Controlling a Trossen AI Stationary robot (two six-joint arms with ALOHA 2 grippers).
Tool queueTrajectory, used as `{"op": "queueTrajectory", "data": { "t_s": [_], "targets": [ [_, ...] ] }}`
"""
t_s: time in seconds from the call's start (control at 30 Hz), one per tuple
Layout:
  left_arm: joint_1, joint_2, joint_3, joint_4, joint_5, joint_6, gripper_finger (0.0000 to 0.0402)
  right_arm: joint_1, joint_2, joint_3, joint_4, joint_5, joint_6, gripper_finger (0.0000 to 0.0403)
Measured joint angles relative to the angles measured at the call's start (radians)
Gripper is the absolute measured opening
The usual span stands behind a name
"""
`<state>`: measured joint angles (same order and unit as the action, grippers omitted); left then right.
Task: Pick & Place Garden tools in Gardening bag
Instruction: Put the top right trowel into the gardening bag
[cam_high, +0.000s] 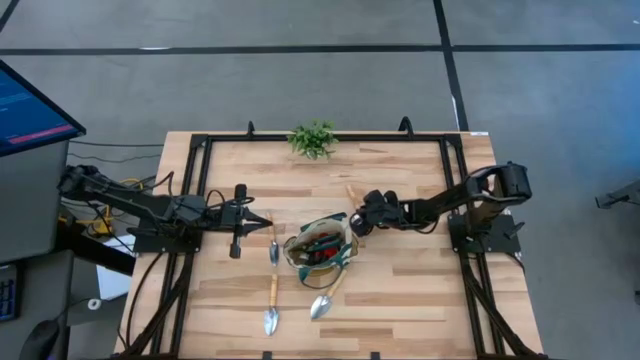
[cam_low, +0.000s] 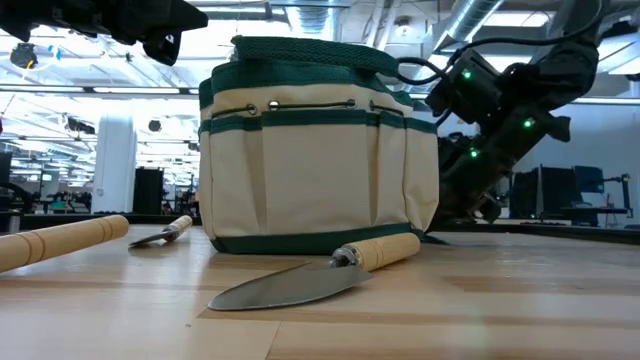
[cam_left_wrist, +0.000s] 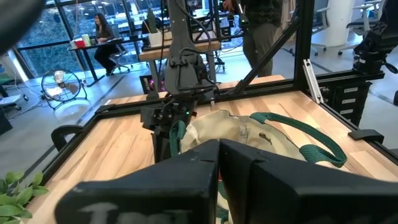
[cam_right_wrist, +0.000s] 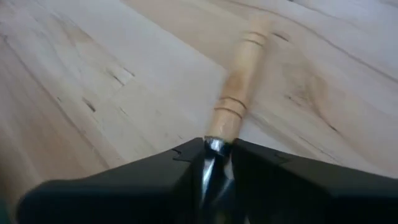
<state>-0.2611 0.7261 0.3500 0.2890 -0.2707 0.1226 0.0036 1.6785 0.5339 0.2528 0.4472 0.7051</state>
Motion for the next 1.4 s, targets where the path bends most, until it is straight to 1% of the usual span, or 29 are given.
{"op": "queueTrajectory", "data": {
  "t_s": [0.1, 0.23, 0.33, 0.47, 0.57, 0.7, 0.77, 0.87, 0.93, 1.0, 1.1, 1.17, 1.23, 1.4],
  "targets": [
    [0.0, 0.0, 0.0, 0.0, 0.0, 0.0, 0.0003, 0.003, -0.036, 0.0, -0.061, -0.003, -0.009, 0.0036],
    [0.0, 0.0, 0.0, 0.0, 0.0, 0.0, 0.0003, 0.017, -0.108, -0.002, -0.22, -0.005, -0.016, 0.0005],
    [0.0, 0.0, 0.0, 0.0, 0.0, 0.0, 0.0003, 0.033, -0.17, -0.005, -0.339, -0.007, -0.027, 0.0002],
    [0.0, 0.0, 0.0, 0.002, 0.001, 0.0, 0.0003, 0.05, -0.25, -0.005, -0.457, -0.011, -0.038, 0.0001],
    [0.0, 0.0, 0.0, 0.005, 0.001, 0.0, 0.0003, 0.063, -0.298, -0.005, -0.537, -0.041, -0.059, 0.0],
    [0.0, 0.0, 0.0, 0.006, 0.001, 0.0, 0.0003, 0.086, -0.351, -0.004, -0.6, -0.094, -0.061, 0.0],
    [0.0, 0.0, 0.0, 0.006, 0.001, 0.0, 0.0003, 0.097, -0.372, -0.004, -0.604, -0.103, -0.061, 0.0001],
    [0.0, 0.0, 0.0, 0.007, 0.001, 0.0, 0.0003, 0.102, -0.392, -0.004, -0.564, -0.068, -0.06, 0.0001],
    [0.0, 0.0, 0.0, 0.007, 0.001, 0.0, 0.0003, 0.082, -0.399, -0.003, -0.534, -0.063, -0.06, 0.0003],
    [0.0, 0.0, 0.0, 0.007, 0.001, 0.0, 0.0003, 0.044, -0.4, -0.002, -0.517, -0.089, -0.037, 0.0009],
    [0.0, 0.0, 0.0, 0.007, 0.002, 0.0, 0.0003, -0.016, -0.392, -0.002, -0.52, -0.136, -0.008, 0.0028],
    [0.0, 0.0, 0.0, 0.007, 0.005, 0.0, 0.0003, -0.042, -0.379, -0.002, -0.518, -0.143, -0.011, 0.0045],
    [0.0, 0.0, 0.0, 0.008, 0.005, 0.0, 0.0003, -0.066, -0.365, -0.003, -0.503, -0.157, -0.037, 0.0062],
    [0.0, 0.0, 0.0, 0.007, 0.004, -0.001, 0.0003, -0.11, -0.31, -0.002, -0.416, -0.239, -0.091, 0.0099]
  ]
}}
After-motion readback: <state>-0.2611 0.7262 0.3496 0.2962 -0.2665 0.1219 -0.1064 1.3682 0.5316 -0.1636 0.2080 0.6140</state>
